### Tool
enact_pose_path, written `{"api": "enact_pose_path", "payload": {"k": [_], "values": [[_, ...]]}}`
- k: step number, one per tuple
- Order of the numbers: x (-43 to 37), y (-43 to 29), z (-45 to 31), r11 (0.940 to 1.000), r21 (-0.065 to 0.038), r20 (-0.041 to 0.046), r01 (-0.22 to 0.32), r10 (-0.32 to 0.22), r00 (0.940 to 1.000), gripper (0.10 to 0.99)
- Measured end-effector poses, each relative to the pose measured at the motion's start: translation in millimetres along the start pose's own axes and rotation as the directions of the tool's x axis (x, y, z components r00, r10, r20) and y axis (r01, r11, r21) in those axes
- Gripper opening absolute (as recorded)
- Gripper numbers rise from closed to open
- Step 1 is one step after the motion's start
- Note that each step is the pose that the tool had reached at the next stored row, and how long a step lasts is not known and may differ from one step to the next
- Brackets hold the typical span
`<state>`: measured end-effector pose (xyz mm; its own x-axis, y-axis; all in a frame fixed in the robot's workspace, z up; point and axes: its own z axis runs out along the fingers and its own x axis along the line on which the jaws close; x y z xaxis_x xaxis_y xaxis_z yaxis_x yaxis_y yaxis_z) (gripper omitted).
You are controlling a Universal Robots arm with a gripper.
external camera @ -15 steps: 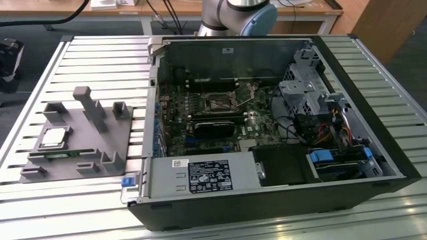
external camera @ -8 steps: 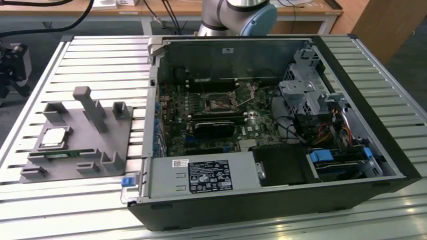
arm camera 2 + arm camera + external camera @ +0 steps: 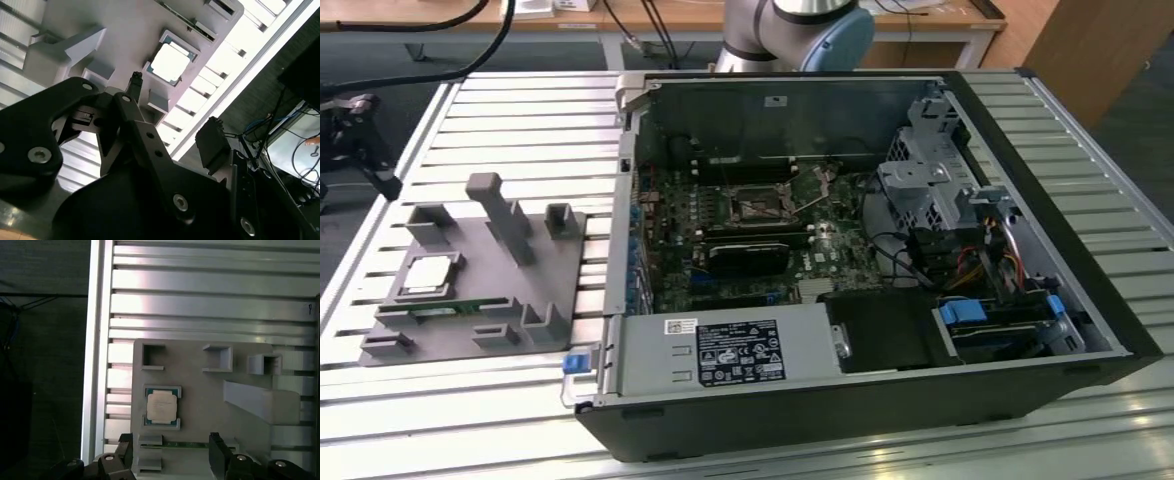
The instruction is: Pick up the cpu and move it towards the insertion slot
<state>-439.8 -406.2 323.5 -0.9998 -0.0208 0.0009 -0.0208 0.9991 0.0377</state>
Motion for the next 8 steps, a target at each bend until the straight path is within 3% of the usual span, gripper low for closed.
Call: {"api": "enact_pose_path", "payload": {"k": [8], "values": [[1.6,-1.0,14.5,1.0,0.0,-0.0001,0.001,-0.001,1.0,0.706]]}}
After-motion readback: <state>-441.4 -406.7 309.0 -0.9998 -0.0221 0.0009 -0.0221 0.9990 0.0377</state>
